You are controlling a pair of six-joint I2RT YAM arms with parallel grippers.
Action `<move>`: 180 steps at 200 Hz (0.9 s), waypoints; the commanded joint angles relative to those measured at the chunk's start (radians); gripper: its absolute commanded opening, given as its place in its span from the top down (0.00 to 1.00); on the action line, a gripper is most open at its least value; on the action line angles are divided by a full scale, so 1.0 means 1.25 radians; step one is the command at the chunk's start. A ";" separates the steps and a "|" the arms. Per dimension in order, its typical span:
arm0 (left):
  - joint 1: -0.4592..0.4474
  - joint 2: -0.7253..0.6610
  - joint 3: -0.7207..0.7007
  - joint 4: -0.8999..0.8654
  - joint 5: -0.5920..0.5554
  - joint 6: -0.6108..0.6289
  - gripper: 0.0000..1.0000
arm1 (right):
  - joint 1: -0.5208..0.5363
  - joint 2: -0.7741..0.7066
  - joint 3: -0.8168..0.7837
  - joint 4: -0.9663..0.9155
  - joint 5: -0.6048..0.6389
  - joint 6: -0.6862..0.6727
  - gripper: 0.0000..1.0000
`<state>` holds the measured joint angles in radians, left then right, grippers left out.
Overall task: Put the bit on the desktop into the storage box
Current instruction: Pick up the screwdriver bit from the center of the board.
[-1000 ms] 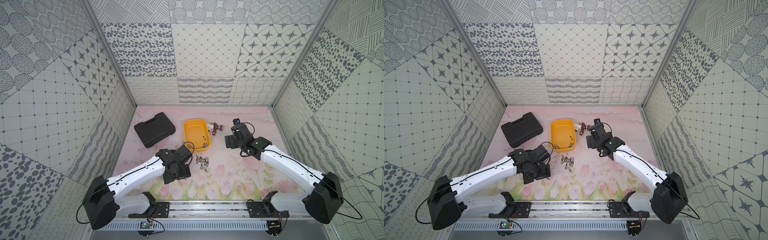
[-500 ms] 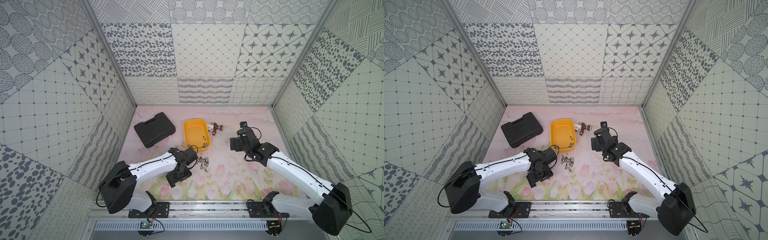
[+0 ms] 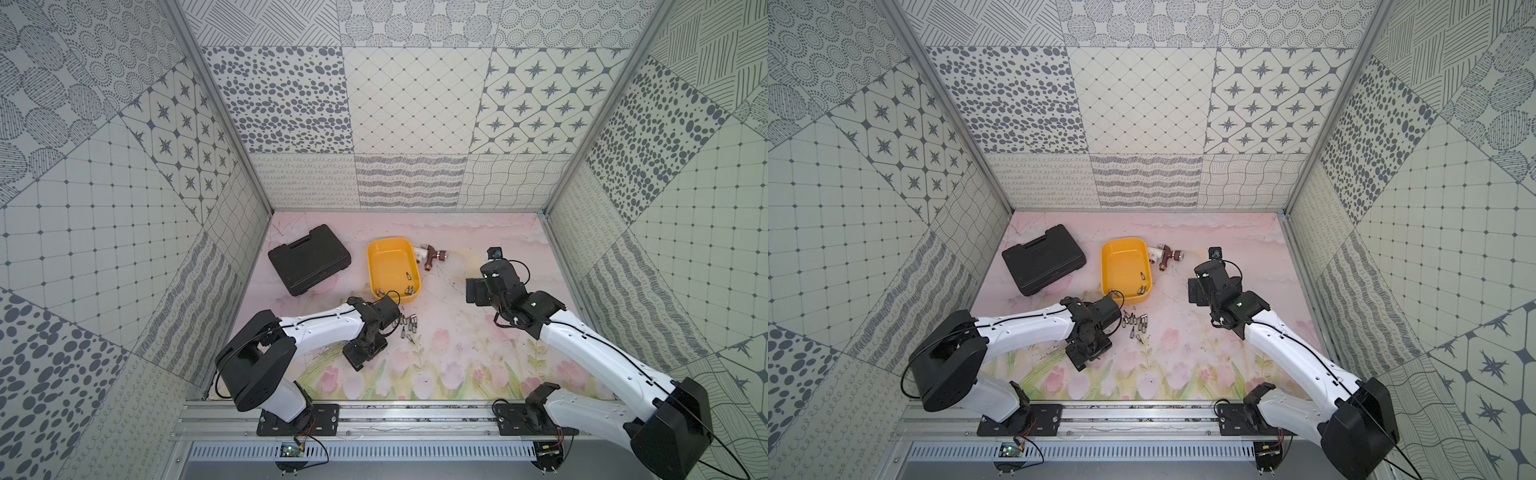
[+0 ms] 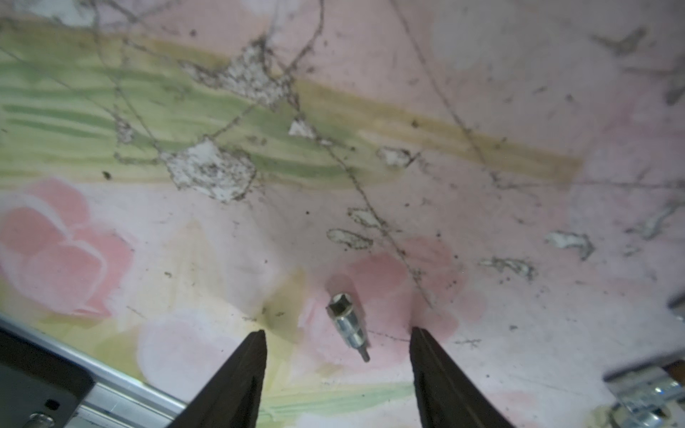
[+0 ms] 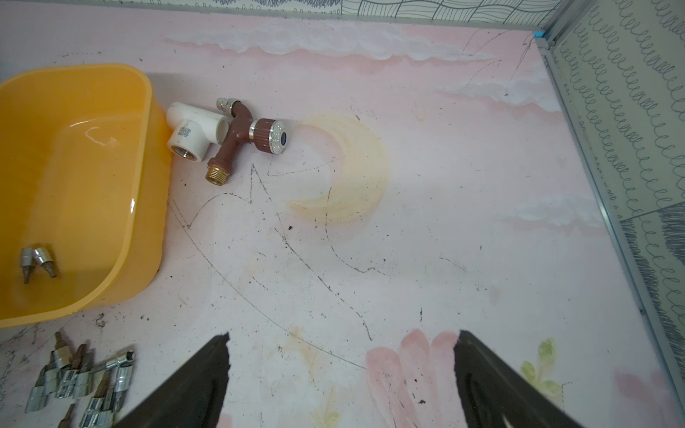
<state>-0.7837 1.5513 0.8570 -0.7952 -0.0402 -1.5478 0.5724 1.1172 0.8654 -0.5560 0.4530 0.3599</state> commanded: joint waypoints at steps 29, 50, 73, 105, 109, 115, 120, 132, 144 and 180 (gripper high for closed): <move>0.002 0.005 -0.027 0.052 -0.019 -0.050 0.45 | -0.004 -0.009 -0.009 0.030 -0.001 0.017 0.03; 0.006 0.006 -0.033 0.048 -0.028 -0.061 0.48 | -0.004 -0.011 -0.012 0.030 0.003 0.018 0.03; 0.011 0.007 -0.046 0.061 -0.030 -0.071 0.51 | -0.005 -0.017 -0.015 0.031 0.008 0.019 0.03; 0.016 0.005 -0.060 0.065 -0.025 -0.082 0.56 | -0.006 -0.021 -0.016 0.031 0.012 0.018 0.03; 0.017 0.002 -0.063 0.067 -0.024 -0.083 0.57 | -0.006 -0.021 -0.018 0.031 0.013 0.018 0.03; 0.017 -0.002 -0.068 0.068 -0.023 -0.087 0.57 | -0.007 -0.020 -0.018 0.031 0.012 0.018 0.03; 0.017 -0.005 -0.072 0.069 -0.023 -0.091 0.57 | -0.008 -0.019 -0.018 0.031 0.013 0.018 0.03; 0.019 -0.016 -0.084 0.070 -0.026 -0.098 0.58 | -0.009 -0.017 -0.018 0.031 0.012 0.018 0.03; 0.020 -0.029 -0.094 0.073 -0.030 -0.102 0.58 | -0.009 -0.015 -0.019 0.033 0.009 0.018 0.03; 0.027 -0.045 -0.111 0.078 -0.037 -0.098 0.58 | -0.010 -0.006 -0.020 0.040 -0.004 0.021 0.03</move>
<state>-0.7635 1.4902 0.7643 -0.6655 -0.0338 -1.6474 0.5652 1.1168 0.8501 -0.5484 0.4538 0.3683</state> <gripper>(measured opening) 0.424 0.968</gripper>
